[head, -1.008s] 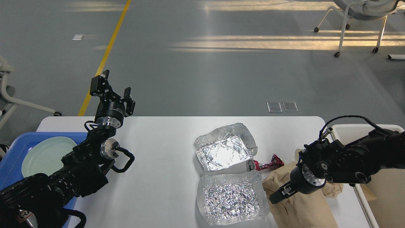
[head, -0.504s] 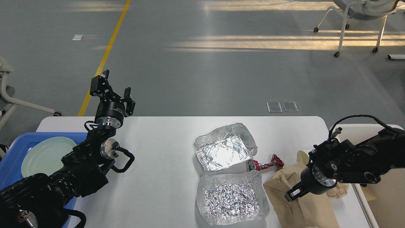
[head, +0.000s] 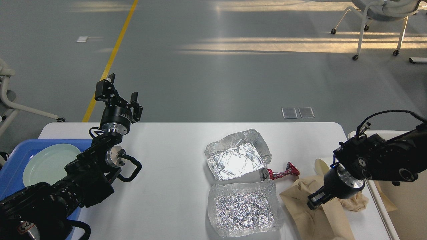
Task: Tidy desktop
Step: 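Close the right gripper on the brown paper bag, then lift the brown paper bag and carry it over the white bin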
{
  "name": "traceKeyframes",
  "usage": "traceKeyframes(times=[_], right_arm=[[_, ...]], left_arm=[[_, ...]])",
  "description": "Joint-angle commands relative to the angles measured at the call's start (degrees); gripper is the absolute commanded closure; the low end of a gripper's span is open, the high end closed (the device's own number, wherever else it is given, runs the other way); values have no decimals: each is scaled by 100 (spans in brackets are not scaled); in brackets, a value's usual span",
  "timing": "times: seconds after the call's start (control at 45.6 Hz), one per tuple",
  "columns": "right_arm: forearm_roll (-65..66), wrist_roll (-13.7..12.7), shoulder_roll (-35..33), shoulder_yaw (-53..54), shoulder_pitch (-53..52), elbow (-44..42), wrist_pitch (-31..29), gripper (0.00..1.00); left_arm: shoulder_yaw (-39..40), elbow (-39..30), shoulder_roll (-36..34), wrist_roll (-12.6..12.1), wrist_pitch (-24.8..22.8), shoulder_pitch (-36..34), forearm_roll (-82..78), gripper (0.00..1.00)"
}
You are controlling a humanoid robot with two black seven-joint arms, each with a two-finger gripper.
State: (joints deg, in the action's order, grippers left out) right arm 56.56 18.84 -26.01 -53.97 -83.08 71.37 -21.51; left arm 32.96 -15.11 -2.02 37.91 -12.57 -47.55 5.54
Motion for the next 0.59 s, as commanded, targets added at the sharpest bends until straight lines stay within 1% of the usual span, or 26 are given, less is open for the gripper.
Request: traceKeyframes(times=[0.0,0.066,0.153,0.285,0.373,0.46,0.57], right_arm=[[4,190,-211,0,-481,324,-406,100],[4,304,-352,0,-806,491,-696,100],[-4,542,-572,0,-1324,685,-1153,100],[-39,814,-660,70,-2176,852,-1864,100],[-311,823,-651,219,-2800,931,-2497,100],[-917,806,-651,457,-3363,931,-3288,100],[-1725,780,-651,711,-4048,914,-3349,100]], left_arm=[[0,-1,0,-3,0,0,0,0],[0,-1,0,-3,0,0,0,0],[0,-1,0,5,0,0,0,0],[0,-1,0,6,0,0,0,0],[0,-1,0,6,0,0,0,0],[0,-1,0,5,0,0,0,0],[0,-1,0,5,0,0,0,0]])
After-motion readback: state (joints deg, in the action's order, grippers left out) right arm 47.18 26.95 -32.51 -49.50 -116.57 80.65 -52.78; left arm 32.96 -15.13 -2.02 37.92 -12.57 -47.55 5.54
